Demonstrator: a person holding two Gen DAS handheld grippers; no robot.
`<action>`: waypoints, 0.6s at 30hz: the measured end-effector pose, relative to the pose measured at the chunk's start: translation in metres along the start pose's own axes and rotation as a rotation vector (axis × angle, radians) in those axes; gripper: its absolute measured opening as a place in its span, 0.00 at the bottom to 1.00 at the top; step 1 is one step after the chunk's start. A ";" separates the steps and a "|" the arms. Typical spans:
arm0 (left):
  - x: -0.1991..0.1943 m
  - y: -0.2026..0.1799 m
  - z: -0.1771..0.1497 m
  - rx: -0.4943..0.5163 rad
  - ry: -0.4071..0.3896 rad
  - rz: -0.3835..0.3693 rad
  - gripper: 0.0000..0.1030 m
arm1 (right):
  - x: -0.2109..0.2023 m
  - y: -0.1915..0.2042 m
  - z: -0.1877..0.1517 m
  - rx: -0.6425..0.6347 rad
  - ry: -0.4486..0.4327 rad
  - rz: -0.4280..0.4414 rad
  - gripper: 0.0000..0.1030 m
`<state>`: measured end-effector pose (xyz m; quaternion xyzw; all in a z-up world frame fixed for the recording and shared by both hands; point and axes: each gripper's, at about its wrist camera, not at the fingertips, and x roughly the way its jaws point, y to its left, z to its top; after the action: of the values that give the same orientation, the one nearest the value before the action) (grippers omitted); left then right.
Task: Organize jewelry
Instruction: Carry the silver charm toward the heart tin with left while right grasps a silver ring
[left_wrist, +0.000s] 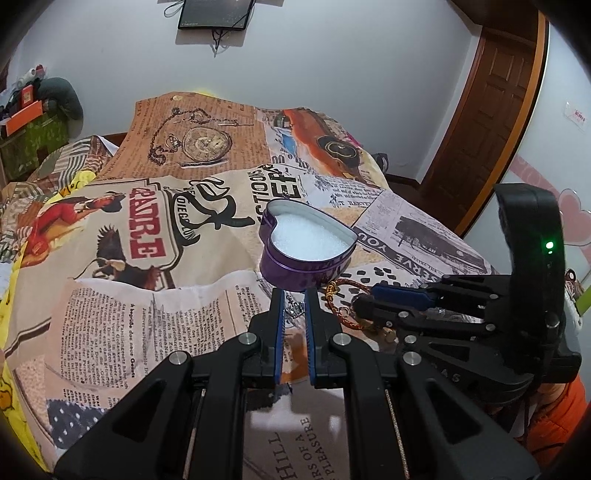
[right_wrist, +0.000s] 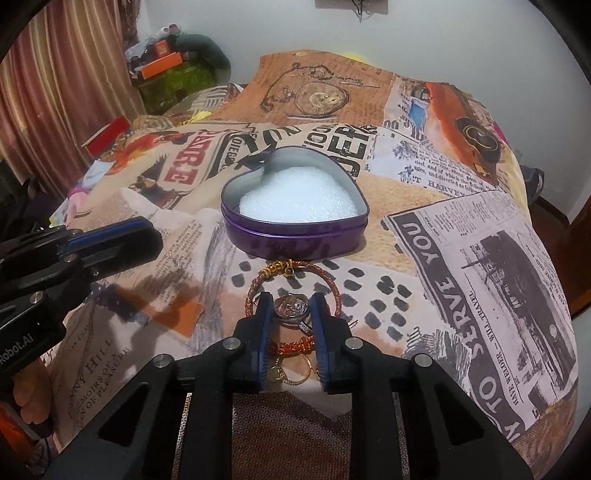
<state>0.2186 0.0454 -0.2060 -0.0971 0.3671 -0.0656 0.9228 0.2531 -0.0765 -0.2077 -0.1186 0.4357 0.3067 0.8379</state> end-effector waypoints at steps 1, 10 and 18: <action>-0.001 0.000 0.000 0.001 -0.001 0.002 0.09 | -0.001 0.000 0.001 0.000 -0.005 -0.004 0.18; -0.016 -0.008 0.015 0.032 -0.039 0.022 0.09 | -0.025 -0.002 0.006 0.035 -0.067 -0.011 0.18; -0.024 -0.011 0.043 0.040 -0.080 0.026 0.09 | -0.055 -0.007 0.021 0.064 -0.169 -0.026 0.18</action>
<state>0.2305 0.0449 -0.1567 -0.0762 0.3297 -0.0568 0.9393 0.2475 -0.0951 -0.1520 -0.0710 0.3713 0.2905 0.8790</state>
